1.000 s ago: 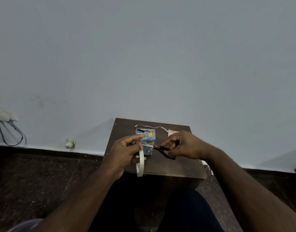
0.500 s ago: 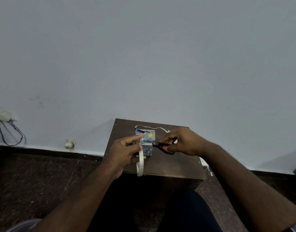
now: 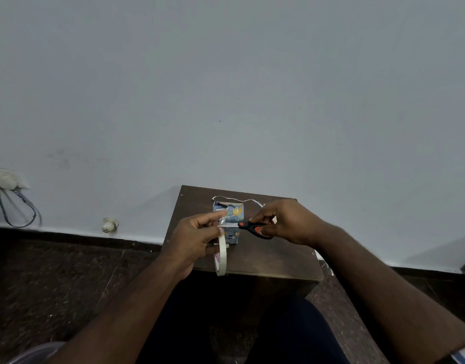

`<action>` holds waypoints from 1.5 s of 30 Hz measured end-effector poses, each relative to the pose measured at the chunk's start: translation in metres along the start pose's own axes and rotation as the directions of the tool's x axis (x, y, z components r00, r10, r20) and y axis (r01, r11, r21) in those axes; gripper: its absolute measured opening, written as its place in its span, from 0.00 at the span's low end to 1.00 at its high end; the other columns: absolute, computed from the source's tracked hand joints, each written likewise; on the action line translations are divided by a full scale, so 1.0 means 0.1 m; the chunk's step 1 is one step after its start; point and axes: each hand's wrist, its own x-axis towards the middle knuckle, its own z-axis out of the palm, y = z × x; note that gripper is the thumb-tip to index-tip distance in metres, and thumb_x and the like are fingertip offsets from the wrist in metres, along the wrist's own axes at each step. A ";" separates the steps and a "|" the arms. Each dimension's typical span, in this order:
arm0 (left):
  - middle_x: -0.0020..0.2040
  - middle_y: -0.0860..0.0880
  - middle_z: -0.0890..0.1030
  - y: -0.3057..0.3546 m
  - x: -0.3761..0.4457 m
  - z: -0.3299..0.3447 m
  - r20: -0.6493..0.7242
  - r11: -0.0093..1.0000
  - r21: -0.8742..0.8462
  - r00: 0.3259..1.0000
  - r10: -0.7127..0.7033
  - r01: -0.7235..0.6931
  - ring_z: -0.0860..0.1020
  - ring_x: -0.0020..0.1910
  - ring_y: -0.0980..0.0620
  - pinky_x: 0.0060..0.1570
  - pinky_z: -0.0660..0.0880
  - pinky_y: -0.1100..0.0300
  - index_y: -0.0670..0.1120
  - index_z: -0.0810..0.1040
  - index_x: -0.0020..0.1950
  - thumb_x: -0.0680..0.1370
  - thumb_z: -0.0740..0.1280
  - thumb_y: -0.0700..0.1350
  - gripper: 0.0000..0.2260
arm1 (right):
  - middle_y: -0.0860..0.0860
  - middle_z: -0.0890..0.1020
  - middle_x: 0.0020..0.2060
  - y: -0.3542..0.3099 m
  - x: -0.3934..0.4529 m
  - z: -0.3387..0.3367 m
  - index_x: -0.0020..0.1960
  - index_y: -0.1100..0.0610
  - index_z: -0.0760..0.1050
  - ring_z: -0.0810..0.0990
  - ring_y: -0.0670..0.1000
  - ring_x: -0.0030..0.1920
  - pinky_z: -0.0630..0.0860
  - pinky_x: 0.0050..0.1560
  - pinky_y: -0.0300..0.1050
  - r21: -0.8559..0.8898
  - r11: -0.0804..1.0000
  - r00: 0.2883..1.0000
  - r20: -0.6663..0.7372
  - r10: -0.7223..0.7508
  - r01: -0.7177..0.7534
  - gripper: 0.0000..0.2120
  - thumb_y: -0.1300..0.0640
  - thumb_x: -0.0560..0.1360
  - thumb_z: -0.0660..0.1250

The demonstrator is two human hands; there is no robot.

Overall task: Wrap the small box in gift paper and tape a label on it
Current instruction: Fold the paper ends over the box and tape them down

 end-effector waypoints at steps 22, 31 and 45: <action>0.41 0.47 0.77 -0.01 0.06 -0.07 -0.111 0.993 0.028 0.987 0.117 -0.115 0.81 0.42 0.48 0.39 0.83 0.51 0.52 0.84 0.61 0.79 0.68 0.34 0.17 | 0.46 0.85 0.35 0.69 -0.24 0.58 0.40 0.53 0.83 0.83 0.49 0.39 0.74 0.37 0.38 0.239 0.875 0.861 -0.200 0.468 -0.420 0.04 0.62 0.70 0.75; 0.46 0.47 0.81 -0.06 0.08 -0.07 -0.095 0.992 0.047 0.989 0.118 -0.113 0.83 0.48 0.48 0.48 0.83 0.47 0.55 0.80 0.62 0.77 0.70 0.33 0.20 | 0.54 0.84 0.47 0.93 -0.12 1.02 0.49 0.54 0.82 0.81 0.55 0.51 0.69 0.40 0.41 -0.190 0.779 0.800 -0.076 0.596 -0.598 0.09 0.50 0.76 0.68; 0.49 0.47 0.82 0.04 -0.03 0.03 -0.027 0.986 0.010 0.986 0.164 -0.164 0.84 0.50 0.49 0.44 0.81 0.55 0.56 0.75 0.67 0.76 0.72 0.34 0.25 | 0.42 0.85 0.47 -0.48 0.05 0.56 0.53 0.47 0.81 0.82 0.39 0.45 0.78 0.49 0.35 0.450 0.893 0.937 -0.316 0.148 0.011 0.11 0.60 0.74 0.74</action>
